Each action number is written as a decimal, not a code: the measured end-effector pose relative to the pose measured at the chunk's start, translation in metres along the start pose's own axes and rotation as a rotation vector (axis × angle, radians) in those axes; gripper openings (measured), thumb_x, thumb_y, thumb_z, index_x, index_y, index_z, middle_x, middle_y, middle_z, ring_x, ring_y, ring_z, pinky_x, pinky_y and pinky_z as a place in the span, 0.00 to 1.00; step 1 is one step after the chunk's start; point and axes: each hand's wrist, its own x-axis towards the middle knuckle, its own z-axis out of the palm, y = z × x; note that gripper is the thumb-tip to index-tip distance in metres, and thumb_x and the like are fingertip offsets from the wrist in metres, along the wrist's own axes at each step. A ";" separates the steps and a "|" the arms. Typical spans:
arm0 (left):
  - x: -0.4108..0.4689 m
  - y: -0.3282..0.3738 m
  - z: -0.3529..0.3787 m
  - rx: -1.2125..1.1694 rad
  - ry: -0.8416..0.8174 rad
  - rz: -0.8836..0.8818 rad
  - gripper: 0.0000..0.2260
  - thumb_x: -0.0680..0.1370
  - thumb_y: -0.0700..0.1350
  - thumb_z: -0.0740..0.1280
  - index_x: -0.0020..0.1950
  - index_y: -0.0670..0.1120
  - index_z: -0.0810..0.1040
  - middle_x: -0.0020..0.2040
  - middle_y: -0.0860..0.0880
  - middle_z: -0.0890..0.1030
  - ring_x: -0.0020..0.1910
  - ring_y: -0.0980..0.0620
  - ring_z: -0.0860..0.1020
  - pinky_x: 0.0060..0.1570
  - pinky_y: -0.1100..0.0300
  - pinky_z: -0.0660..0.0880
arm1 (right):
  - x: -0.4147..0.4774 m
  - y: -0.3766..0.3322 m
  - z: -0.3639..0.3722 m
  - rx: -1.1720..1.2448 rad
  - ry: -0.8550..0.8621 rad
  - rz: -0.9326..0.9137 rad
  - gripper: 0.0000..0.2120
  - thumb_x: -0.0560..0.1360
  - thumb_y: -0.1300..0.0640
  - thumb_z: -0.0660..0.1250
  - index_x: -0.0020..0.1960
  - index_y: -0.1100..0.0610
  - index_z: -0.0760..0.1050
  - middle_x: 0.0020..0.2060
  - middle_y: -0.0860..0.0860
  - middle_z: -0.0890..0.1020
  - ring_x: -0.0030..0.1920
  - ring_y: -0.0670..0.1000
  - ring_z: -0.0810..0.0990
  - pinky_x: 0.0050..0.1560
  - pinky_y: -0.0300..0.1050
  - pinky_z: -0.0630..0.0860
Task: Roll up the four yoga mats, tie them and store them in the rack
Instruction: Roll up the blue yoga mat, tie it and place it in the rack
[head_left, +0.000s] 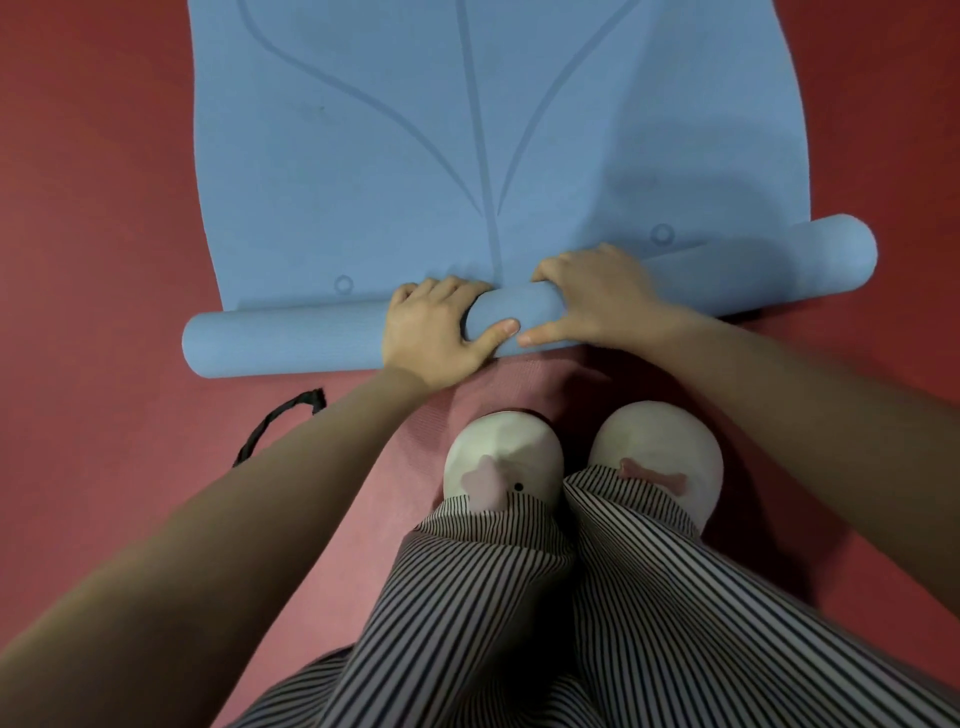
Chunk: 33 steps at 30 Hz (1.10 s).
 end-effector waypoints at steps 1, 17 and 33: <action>0.005 -0.001 -0.003 -0.005 -0.064 -0.019 0.31 0.71 0.69 0.52 0.58 0.51 0.80 0.50 0.50 0.82 0.53 0.47 0.78 0.55 0.53 0.66 | -0.006 0.000 0.005 -0.047 0.066 -0.034 0.36 0.65 0.30 0.64 0.59 0.58 0.74 0.53 0.56 0.79 0.53 0.58 0.78 0.53 0.50 0.62; 0.012 -0.016 0.007 0.098 0.051 0.314 0.39 0.66 0.74 0.58 0.67 0.48 0.73 0.55 0.46 0.79 0.49 0.43 0.78 0.51 0.50 0.73 | 0.012 0.008 -0.012 0.072 -0.010 0.076 0.34 0.60 0.31 0.72 0.55 0.55 0.73 0.53 0.51 0.77 0.56 0.55 0.74 0.54 0.49 0.67; 0.031 -0.005 -0.019 -0.005 -0.367 0.105 0.39 0.58 0.75 0.63 0.66 0.59 0.72 0.53 0.55 0.81 0.52 0.50 0.79 0.48 0.56 0.73 | 0.018 0.012 -0.026 0.165 -0.294 0.212 0.32 0.63 0.30 0.69 0.56 0.52 0.75 0.53 0.51 0.80 0.50 0.53 0.76 0.47 0.44 0.68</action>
